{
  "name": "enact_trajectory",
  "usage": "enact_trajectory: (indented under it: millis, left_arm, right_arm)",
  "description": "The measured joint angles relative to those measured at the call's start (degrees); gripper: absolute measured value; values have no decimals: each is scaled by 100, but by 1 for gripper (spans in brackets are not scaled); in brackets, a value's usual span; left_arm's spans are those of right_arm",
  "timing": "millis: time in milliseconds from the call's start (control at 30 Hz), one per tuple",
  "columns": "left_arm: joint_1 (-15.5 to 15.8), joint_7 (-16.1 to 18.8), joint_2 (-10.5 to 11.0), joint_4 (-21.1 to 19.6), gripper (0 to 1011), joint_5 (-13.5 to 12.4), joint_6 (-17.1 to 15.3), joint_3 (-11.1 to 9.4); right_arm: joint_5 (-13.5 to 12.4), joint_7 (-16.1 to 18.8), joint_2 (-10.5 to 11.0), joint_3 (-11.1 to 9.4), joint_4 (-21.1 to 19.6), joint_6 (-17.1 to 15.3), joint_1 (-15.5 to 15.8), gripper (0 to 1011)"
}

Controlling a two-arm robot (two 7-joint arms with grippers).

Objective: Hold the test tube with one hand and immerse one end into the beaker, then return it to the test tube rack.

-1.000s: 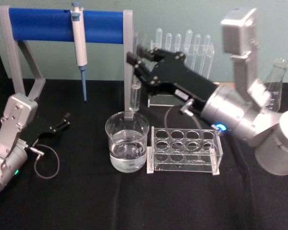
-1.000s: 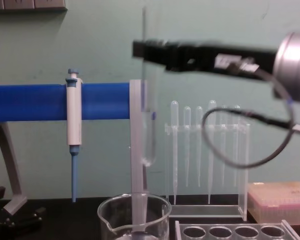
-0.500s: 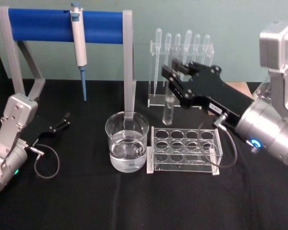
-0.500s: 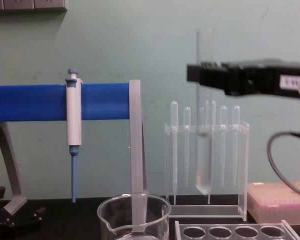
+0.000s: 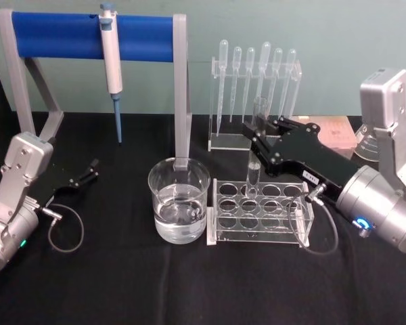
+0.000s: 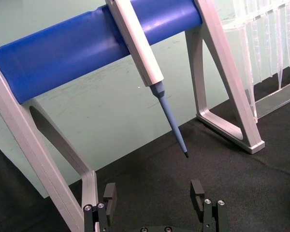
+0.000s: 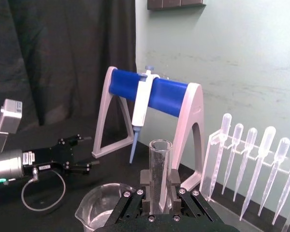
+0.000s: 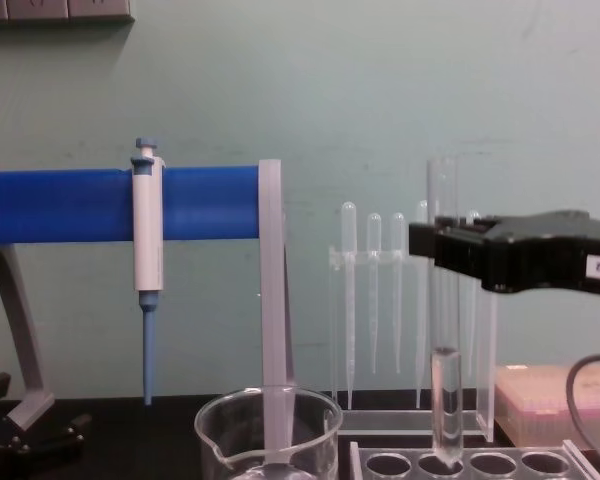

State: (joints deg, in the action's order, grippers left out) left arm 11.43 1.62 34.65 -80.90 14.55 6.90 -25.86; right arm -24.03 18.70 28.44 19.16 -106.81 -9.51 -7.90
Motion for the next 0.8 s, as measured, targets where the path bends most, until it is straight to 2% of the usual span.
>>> enact_trajectory:
  millis: [800]
  left_arm:
    - [0, 0, 0, 0, 1000, 0, 0, 0]
  right_arm:
    - [295, 137, -105, 124, 383, 92, 64, 224]
